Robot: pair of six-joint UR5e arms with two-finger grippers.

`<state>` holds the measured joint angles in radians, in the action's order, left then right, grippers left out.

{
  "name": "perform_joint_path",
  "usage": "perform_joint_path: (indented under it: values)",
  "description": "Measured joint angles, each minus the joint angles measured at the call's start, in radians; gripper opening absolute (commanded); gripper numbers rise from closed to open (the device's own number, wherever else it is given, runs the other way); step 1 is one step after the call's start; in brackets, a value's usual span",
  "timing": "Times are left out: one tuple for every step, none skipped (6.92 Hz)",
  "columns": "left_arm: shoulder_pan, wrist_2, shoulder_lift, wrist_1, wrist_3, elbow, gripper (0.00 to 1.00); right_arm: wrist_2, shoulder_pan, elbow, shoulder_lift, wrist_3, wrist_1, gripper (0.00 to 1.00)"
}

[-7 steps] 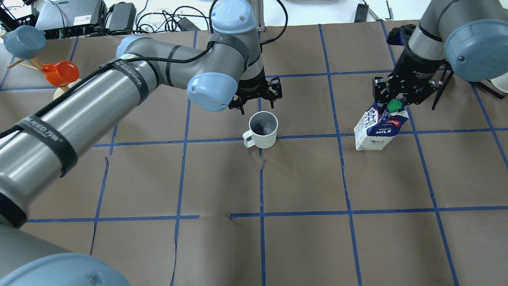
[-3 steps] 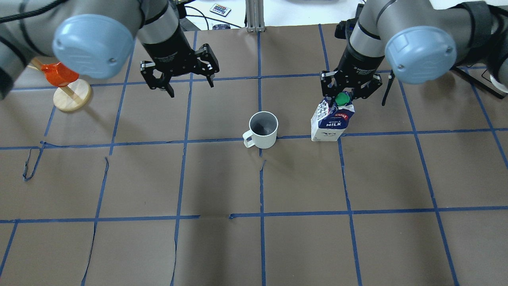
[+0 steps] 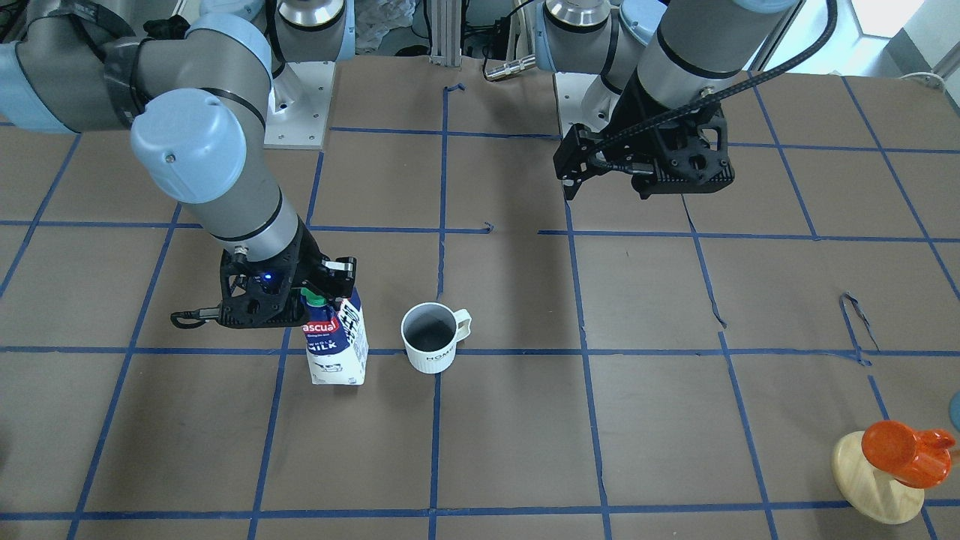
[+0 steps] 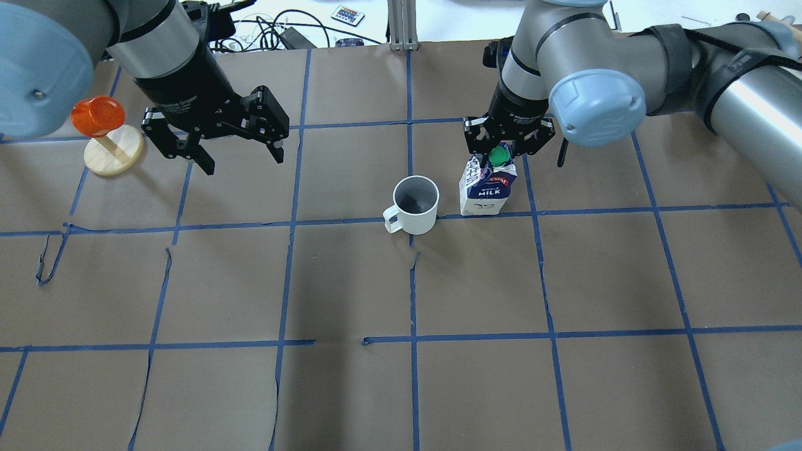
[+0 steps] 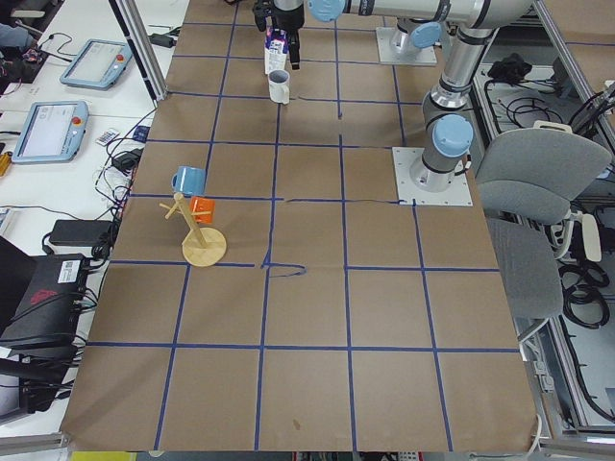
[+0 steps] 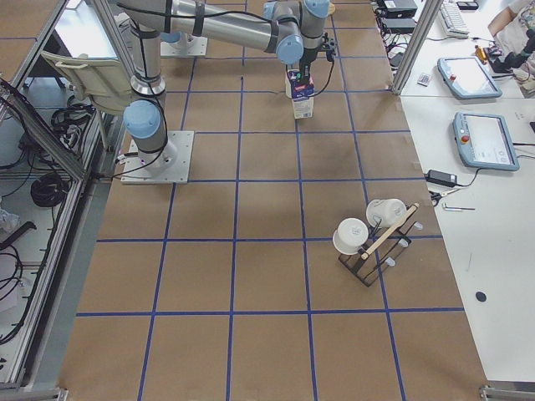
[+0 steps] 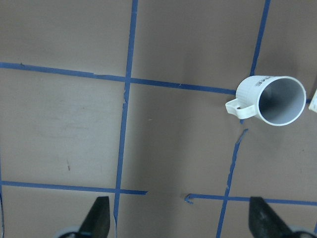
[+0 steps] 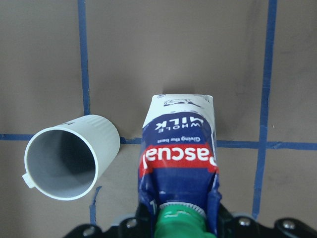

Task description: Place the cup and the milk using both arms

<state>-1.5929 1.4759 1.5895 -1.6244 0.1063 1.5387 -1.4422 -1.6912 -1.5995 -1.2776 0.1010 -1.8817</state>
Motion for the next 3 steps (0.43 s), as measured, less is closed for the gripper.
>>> perform_joint_path:
  values:
    - [0.023,0.000,-0.008,0.072,-0.038,0.021,1.00,0.000,-0.023,0.016,0.023,0.022,-0.008,0.11]
    - [0.041,0.000,-0.008,0.128,-0.089,0.035,1.00,-0.001,-0.043,0.025,0.037,0.052,-0.011,0.11]
    - [0.048,0.002,-0.010,0.156,-0.128,0.042,1.00,-0.001,-0.053,0.027,0.043,0.065,-0.011,0.11]
